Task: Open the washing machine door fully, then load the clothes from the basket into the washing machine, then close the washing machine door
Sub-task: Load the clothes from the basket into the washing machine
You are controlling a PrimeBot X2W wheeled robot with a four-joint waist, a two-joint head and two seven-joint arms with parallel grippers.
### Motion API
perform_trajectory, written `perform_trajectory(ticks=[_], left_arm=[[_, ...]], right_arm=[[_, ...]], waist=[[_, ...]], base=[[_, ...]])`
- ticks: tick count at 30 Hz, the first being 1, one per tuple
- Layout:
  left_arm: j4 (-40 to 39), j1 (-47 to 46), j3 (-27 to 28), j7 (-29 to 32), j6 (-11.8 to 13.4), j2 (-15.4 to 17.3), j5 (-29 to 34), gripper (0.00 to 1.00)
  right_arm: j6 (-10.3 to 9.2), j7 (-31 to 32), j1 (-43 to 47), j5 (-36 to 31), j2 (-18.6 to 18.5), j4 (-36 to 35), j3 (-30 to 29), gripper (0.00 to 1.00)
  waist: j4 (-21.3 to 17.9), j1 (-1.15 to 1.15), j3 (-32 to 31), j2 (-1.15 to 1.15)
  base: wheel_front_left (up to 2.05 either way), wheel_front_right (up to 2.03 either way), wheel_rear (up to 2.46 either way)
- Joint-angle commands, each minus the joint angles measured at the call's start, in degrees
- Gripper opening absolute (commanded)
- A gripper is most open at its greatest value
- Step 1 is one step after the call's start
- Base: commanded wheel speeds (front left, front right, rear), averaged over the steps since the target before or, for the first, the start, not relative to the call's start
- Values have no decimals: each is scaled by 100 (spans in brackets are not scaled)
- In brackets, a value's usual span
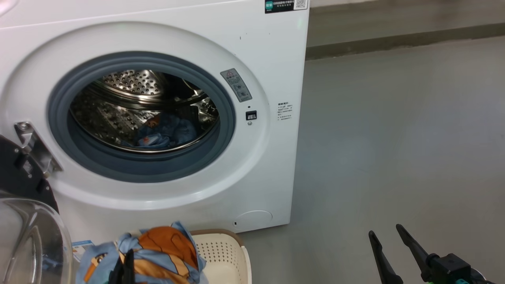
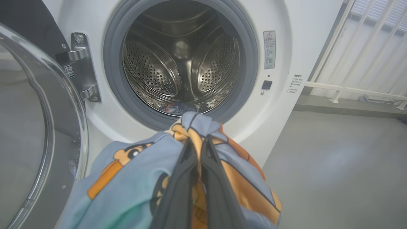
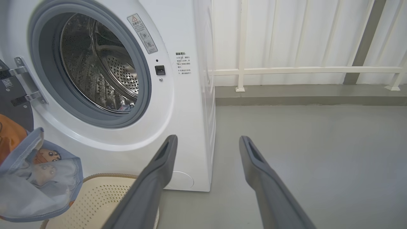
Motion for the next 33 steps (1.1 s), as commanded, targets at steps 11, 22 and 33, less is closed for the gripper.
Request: perform_trajectory(ticks=[11,22,33], left_arm=[[253,-1354,503,-88,-92,-64,-46,0],[909,-2970,1601,-192,-62,-221,-85,0],[2084,-4322,2941,-197,-578,-497,639,0]], right_arm=[[9,-27,-168,-137,200,-146,171,100],[9,-27,-396,-219,391,-248,224,100],[9,-27,-625,65,435,-405,588,100]], waist=[[-444,0,417,0],[-1232,0,1105,0],[-2047,0,2083,0]], base=[[0,0,0],[0,0,0],[0,0,0]])
